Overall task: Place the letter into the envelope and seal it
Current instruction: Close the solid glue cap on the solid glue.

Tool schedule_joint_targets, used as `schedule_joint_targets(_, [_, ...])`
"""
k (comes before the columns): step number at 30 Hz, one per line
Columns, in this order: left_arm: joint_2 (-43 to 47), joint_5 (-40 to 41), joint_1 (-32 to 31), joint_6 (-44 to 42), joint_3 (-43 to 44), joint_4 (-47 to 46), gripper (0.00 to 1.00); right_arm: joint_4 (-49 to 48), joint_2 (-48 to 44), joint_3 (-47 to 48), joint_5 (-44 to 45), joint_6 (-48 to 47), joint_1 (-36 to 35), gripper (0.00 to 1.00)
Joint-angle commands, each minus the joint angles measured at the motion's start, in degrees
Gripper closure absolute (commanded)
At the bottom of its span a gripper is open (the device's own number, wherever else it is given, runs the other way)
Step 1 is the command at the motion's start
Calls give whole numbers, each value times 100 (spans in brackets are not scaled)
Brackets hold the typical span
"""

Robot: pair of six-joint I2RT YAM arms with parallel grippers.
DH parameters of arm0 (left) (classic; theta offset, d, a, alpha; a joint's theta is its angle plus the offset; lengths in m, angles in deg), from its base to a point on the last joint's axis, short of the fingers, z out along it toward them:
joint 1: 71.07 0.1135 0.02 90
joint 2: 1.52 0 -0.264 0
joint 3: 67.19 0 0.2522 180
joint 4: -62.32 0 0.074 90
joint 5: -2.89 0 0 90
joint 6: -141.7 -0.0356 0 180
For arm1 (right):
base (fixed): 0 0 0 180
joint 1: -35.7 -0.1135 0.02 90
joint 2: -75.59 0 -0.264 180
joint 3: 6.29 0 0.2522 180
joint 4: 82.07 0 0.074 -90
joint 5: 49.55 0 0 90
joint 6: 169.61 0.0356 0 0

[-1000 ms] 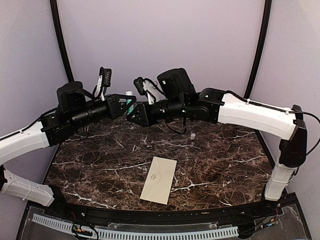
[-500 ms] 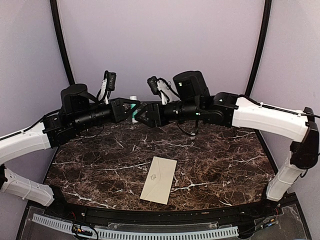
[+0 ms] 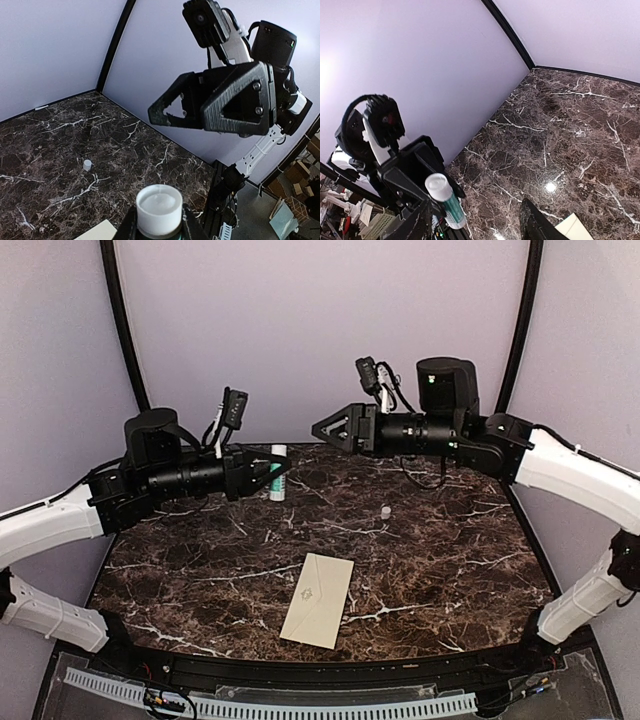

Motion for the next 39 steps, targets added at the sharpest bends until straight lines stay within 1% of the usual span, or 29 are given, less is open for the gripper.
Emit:
schedule_joint_targets(1, [-106,-487,-72,-426,145,47,100,303,321,612,179,359,-102,45])
schedule_joint_targets(6, [-220,-46,-116,-518,247,339,100,973,877,1292,577,261,-401,44])
schedule_joint_targets(9, [-255,-28,-129,-542,242,322,100,1184,1092,1534,701,207,-488,44])
schedule_joint_targets(17, [-401,-41,-128,-501,262,279,100,1713,1542,2160,662,-3,-566,46])
schedule_joint_targets(23, [-409,90,-129,-507,289,338,100,1957,1729,2422,673,-93,-628,49])
schedule_joint_targets(30, [-402,302,-134,-495,308,388,100,2405,1963,2762,851,-240,-739,56])
schedule_joint_targets(35, [-409,314,-134,-458,301,323,100,2455,2024,2817,888,-259,-766,63])
schedule_joint_targets(37, [-407,311,-134,-440,299,294,100,2470,2030,2813,902,-259,-766,67])
schedule_joint_targets(39, [-409,310,-134,-434,293,287,100,2456,2017,2801,936,-259,-773,74])
